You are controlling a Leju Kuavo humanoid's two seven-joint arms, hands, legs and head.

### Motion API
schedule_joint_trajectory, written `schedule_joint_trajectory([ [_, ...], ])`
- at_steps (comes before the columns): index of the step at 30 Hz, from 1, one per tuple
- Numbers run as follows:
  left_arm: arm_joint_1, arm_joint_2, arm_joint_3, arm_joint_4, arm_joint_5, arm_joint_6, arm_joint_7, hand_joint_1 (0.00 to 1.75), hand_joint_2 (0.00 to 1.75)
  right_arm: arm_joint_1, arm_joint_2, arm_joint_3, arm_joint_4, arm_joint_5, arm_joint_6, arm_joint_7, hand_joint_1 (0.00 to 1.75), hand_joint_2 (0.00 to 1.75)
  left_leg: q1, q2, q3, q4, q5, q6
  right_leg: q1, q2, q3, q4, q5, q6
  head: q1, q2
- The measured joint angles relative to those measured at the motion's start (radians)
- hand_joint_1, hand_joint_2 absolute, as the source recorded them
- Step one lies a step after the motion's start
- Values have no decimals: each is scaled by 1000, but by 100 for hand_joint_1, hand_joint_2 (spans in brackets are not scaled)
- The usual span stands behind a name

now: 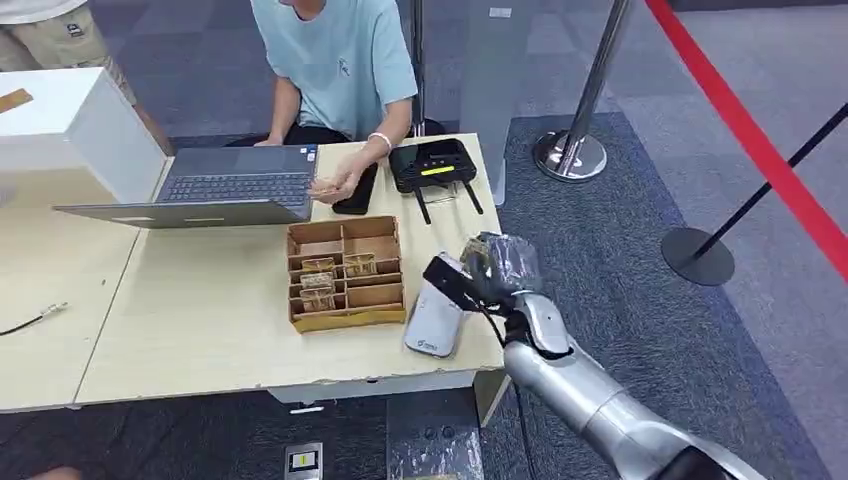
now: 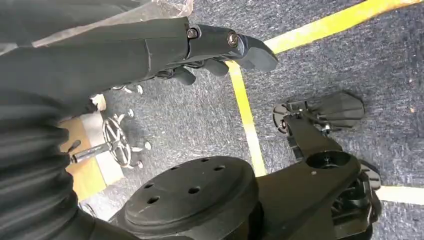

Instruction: Pass the card to the sensor for recognition and then transmit it.

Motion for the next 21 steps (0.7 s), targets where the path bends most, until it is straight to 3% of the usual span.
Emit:
schedule_joint_trajectory([
  [3,0,0,1,0,8,6,-6,0,175,33,2,-21,10,-260,25,-59,175,175,0,0,-1,0,0,0,0,0,0,0,0,0,0,0],
  [9,-1,0,3,0,13,13,-8,0,175,64,15,-30,51,-500,88,-111,175,175,0,0,0,0,0,0,0,0,-1,0,0,0,0,0],
  [13,-1,0,6,0,13,13,-4,0,175,73,30,-33,83,-582,117,-127,175,175,0,0,0,0,0,0,0,0,0,0,0,0,0,0],
  [21,-3,0,6,0,8,14,-1,0,175,58,56,-33,132,-599,141,-127,175,175,0,5,5,-1,0,0,0,2,3,0,0,0,0,0],
])
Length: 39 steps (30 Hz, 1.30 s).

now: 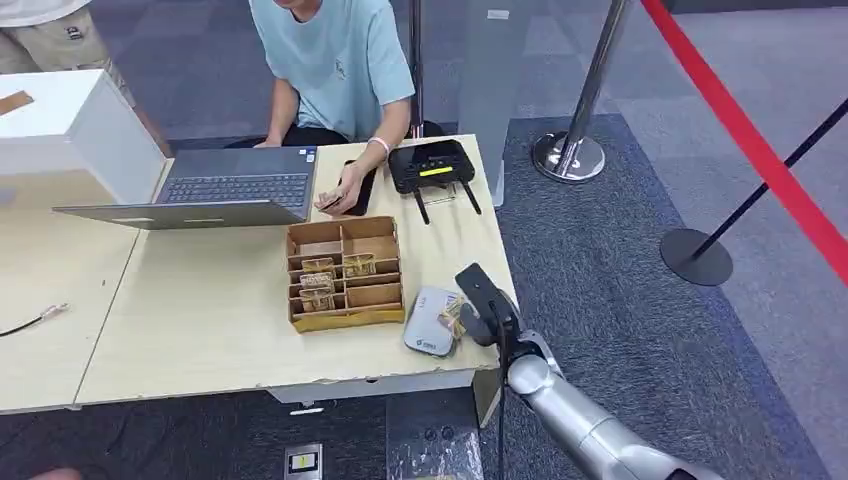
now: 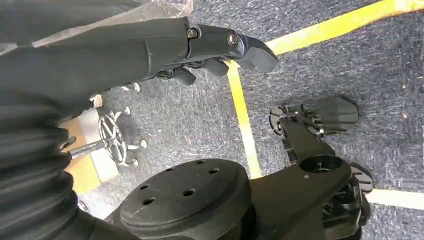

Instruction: Pass the card to the sensor for recognition and then transmit it.

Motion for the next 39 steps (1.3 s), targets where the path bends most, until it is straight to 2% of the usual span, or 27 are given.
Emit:
schedule_joint_trajectory([
  [20,0,0,0,0,-3,1,-3,0,175,-27,37,16,53,24,-8,-7,175,175,0,0,2,0,0,0,0,0,2,0,1,-1,0,0],
  [26,1,0,0,0,-5,2,-4,0,175,-37,33,7,33,-91,-74,-73,175,175,0,0,1,0,0,0,0,0,2,0,1,0,0,0],
  [28,1,0,0,0,-10,2,-5,0,175,-65,25,5,1,-100,-97,-69,175,175,0,0,0,0,1,0,0,0,0,0,2,-1,0,0],
  [33,1,0,0,0,-22,-1,-21,0,175,-195,18,7,-71,-86,-111,-12,175,175,0,1,-1,1,1,0,0,1,-1,1,2,-1,0,0],
  [39,1,0,-1,0,-27,-10,-29,0,175,-301,19,16,-101,-78,-121,-4,175,175,0,0,-3,1,0,0,0,0,-3,1,1,0,0,0],
])
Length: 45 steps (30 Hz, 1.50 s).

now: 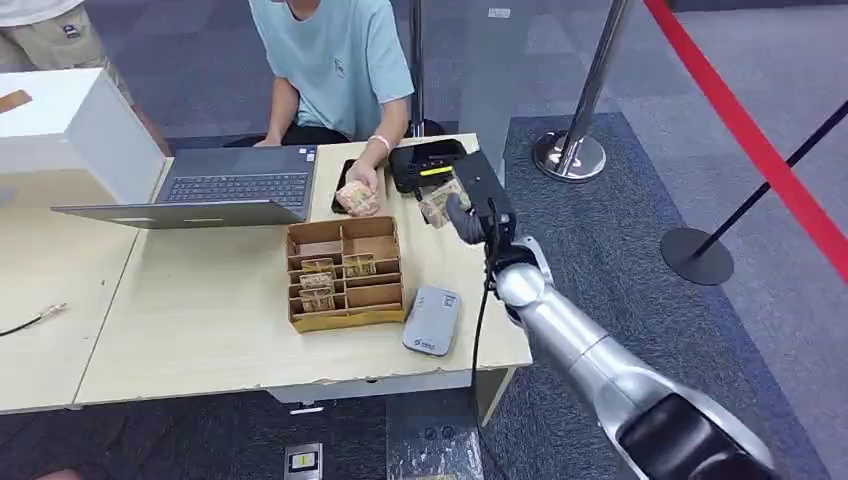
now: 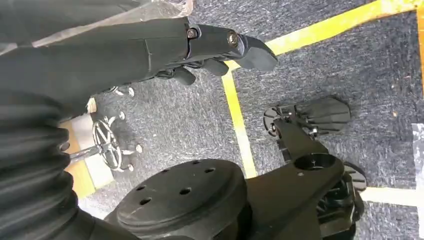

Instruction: Pass the card to the sensor for recognition and then transmit it.

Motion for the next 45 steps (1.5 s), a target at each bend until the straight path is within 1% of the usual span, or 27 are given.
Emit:
schedule_joint_trajectory([
  [4,0,-1,0,0,-2,-3,11,0,175,-40,3,10,0,24,-2,5,175,175,0,0,-1,0,0,0,0,0,-1,0,0,0,0,0],
  [11,0,-3,-1,0,-8,-4,3,0,175,-100,23,38,8,90,-6,33,175,175,0,0,-2,0,0,0,0,0,-2,0,0,0,0,0],
  [14,0,-5,-1,0,-13,-4,3,0,175,-130,34,55,21,129,2,53,175,175,0,0,-3,0,0,0,0,0,-3,0,0,0,0,0],
  [18,0,-8,-2,0,-19,-4,3,0,175,-161,52,78,53,168,23,62,175,175,0,0,-4,0,0,0,0,0,-3,0,0,0,0,0],
  [24,-2,-11,-2,0,-20,0,-4,0,175,-190,98,117,122,242,27,51,175,175,0,0,-5,0,0,0,0,0,-5,0,0,0,0,0],
  [32,-1,-11,-2,0,-19,1,-3,0,175,-201,135,158,193,285,36,48,175,175,0,-1,-7,0,0,0,0,0,-7,0,0,0,0,0],
  [33,-1,-11,-2,0,-19,0,-2,0,175,-201,140,163,200,290,36,47,171,175,0,-1,-7,0,0,0,0,0,-7,0,0,0,0,0],
  [34,-1,-11,-2,0,-18,-2,1,0,175,-201,144,168,206,298,36,46,0,175,0,-1,-8,0,0,0,0,0,-7,0,0,0,0,0],
  [38,-1,-13,-2,0,-16,-6,6,0,175,-200,158,185,222,340,36,50,0,175,0,0,-8,0,0,0,0,0,-8,0,0,0,0,0],
  [45,-1,-14,-2,0,-14,-2,4,0,175,-195,163,204,229,378,40,56,0,175,0,0,-8,0,0,0,0,0,-8,0,0,0,0,0],
])
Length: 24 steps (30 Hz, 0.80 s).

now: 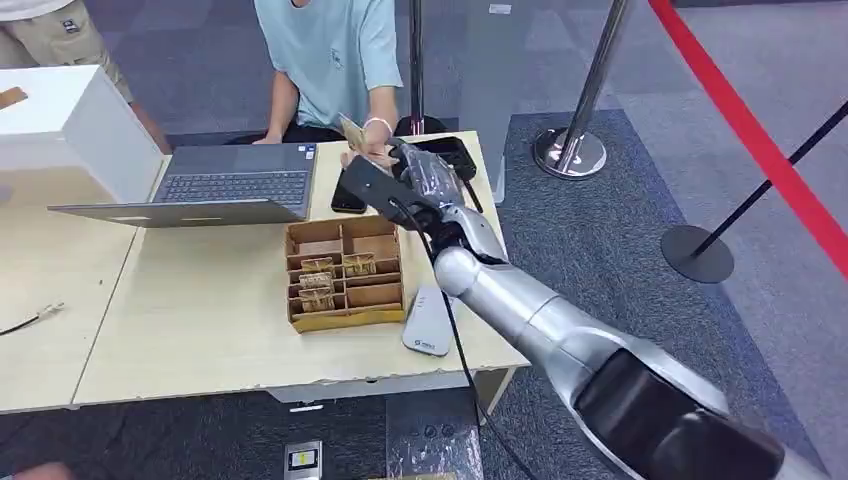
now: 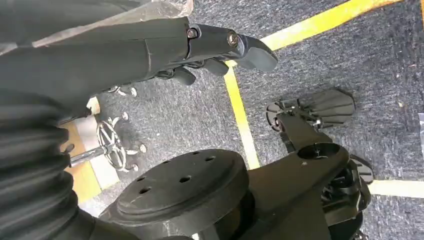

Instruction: Pass the card to the sensor for recognition and then transmit it.

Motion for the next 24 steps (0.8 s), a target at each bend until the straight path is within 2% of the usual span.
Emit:
schedule_joint_trajectory([
  [6,0,-3,0,0,3,3,-1,0,175,10,0,12,-11,32,20,0,0,175,0,0,0,0,0,0,0,0,0,0,0,0,0,0],
  [13,0,-3,0,0,16,6,7,0,175,41,1,32,-104,131,163,31,0,175,0,0,0,0,0,0,0,0,0,0,0,0,0,0],
  [19,1,-3,0,0,16,6,6,0,175,67,8,57,-161,148,199,38,0,175,0,0,0,0,0,0,1,0,0,0,0,0,0,0],
  [24,0,-3,0,0,11,6,2,0,175,74,18,87,-179,175,304,21,2,175,0,0,0,0,0,0,1,0,0,0,0,0,0,0],
])
